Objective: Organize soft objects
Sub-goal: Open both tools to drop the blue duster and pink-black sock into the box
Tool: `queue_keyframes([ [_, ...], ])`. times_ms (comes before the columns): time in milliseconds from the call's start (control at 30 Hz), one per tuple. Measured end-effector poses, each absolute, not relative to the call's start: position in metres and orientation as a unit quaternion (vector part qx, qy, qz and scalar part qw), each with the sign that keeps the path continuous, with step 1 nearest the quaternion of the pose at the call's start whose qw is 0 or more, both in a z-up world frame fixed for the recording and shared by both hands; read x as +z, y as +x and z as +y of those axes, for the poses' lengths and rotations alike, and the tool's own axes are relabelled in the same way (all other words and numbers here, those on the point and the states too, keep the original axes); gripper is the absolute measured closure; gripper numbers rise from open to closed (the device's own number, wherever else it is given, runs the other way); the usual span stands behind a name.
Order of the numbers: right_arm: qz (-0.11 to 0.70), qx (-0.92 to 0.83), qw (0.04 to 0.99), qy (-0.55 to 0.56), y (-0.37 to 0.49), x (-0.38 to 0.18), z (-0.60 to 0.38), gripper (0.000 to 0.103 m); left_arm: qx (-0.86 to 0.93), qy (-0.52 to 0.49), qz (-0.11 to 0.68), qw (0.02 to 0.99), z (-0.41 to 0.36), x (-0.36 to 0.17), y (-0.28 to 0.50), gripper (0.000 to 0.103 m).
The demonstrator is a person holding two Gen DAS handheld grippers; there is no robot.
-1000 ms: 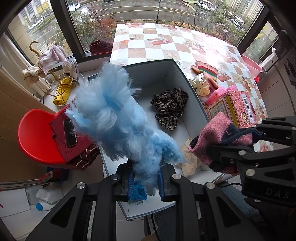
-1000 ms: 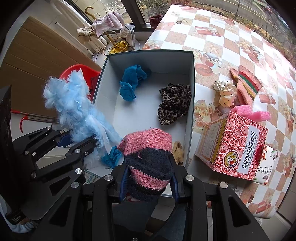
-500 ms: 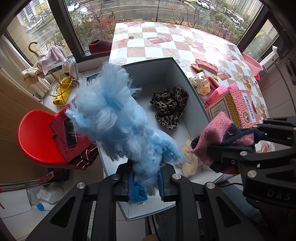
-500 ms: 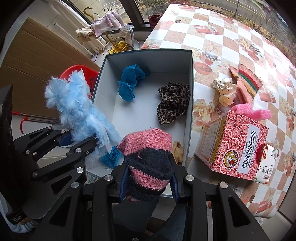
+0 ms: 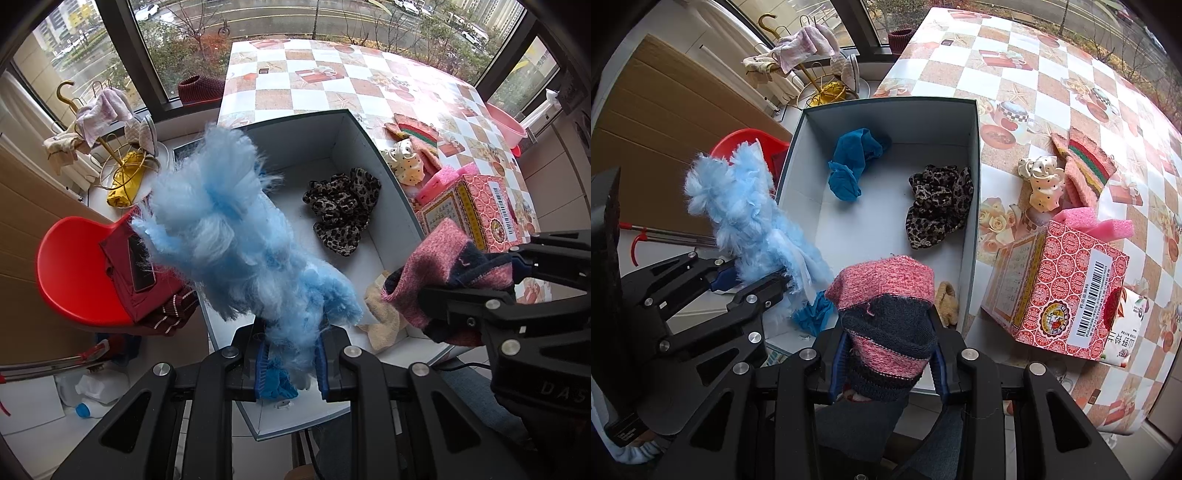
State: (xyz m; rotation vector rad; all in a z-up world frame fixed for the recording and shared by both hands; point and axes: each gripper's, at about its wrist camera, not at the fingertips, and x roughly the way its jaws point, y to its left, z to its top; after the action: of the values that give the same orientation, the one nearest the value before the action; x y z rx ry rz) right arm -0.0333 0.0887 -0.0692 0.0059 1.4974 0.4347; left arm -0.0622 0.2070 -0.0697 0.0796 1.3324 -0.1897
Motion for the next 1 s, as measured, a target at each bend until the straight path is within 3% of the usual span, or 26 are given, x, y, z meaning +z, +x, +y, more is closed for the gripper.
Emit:
queue_keyframes([
  [833, 0.684, 0.185, 0.705, -0.005, -0.016, -0.087, 0.102, 0.064, -0.087, 0.059, 0.628, 0.771, 0.206, -0.089, -0.046, 0.078],
  [900, 0.686, 0.182, 0.704, -0.006, -0.013, -0.09, 0.104, 0.064, -0.086, 0.061, 0.627, 0.772, 0.205, -0.09, -0.043, 0.072],
  [1000, 0.689, 0.183, 0.701, -0.004, -0.01, -0.095, 0.106, 0.064, -0.076, 0.07, 0.625, 0.774, 0.204, -0.091, -0.038, 0.056],
])
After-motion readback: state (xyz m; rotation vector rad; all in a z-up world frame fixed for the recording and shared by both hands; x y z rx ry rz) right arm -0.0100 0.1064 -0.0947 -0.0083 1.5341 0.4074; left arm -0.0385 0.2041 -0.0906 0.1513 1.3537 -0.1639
